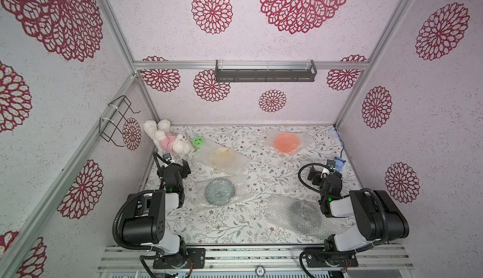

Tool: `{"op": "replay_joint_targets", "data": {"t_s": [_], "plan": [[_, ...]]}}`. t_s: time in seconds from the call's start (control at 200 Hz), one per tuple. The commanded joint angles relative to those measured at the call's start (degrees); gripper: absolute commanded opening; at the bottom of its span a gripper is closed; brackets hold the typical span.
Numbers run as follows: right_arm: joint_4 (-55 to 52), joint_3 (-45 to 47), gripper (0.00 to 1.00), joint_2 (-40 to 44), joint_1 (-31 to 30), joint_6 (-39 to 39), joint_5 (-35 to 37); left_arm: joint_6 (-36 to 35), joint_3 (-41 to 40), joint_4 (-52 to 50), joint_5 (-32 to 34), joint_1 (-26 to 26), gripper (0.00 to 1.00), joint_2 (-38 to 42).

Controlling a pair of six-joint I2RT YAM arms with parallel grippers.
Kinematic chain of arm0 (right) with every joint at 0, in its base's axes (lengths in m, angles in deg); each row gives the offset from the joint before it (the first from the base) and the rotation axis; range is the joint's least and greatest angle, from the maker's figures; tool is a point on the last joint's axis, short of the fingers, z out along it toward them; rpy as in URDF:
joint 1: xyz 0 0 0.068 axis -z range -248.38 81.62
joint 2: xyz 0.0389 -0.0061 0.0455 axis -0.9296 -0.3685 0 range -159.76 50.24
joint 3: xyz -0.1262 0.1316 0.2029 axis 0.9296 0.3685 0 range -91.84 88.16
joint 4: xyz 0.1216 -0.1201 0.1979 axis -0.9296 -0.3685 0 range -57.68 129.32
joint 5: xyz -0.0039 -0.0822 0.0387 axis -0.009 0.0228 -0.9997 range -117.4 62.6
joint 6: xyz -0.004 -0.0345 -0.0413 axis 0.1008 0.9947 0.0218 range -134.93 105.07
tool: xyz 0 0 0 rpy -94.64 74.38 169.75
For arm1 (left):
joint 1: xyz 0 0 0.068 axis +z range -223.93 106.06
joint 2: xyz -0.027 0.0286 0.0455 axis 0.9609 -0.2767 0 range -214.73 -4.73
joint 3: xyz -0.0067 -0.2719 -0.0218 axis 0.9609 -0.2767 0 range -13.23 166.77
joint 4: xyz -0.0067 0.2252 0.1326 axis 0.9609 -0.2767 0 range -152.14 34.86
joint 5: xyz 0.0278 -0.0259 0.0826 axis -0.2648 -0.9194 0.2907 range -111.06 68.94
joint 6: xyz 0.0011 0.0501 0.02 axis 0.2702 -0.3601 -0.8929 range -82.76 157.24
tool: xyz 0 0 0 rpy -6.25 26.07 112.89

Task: Unpack dinner plates from bubble wrap
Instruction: Move the bubble wrap to the center of the board.

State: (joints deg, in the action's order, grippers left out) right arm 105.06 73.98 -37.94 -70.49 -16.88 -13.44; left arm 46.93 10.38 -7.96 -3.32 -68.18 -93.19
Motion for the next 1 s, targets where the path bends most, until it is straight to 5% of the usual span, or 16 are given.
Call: {"op": "replay_joint_targets", "data": {"t_s": [0.0,0.085,0.195,0.275,0.38,0.48,0.781,0.996], "plan": [[0.6,-1.0,0.99,2.4,-1.1,0.6,4.9,1.8,4.0,-8.9,6.8,-0.2,0.97,5.3],[-17.1,-6.9,0.99,11.4,-3.7,0.6,10.9,5.2,11.1,-25.3,11.2,-1.4,0.97,12.3],[-27.1,-11.2,0.99,20.6,-4.0,-10.7,9.5,26.6,24.2,-55.5,15.5,-2.5,0.97,16.4],[-35.3,-13.7,0.99,26.2,-4.0,-17.9,10.2,34.2,29.5,-68.4,15.0,-5.3,0.97,16.8],[-46.8,-15.1,0.99,32.1,-2.7,-32.0,14.6,35.3,26.6,-66.6,-4.3,-7.7,0.97,21.6],[-50.8,-15.4,0.99,34.2,0.8,-34.4,-3.7,35.1,23.3,-65.4,-18.6,-13.2,0.97,25.8],[-57.2,-13.2,0.99,29.6,0.2,-35.6,-16.5,32.8,20.0,-63.5,-25.5,-48.1,0.97,23.8],[-55.1,-12.7,0.99,26.5,-2.3,-35.9,-18.7,30.3,27.2,-56.9,-33.9,-56.8,0.95,7.4]]}}
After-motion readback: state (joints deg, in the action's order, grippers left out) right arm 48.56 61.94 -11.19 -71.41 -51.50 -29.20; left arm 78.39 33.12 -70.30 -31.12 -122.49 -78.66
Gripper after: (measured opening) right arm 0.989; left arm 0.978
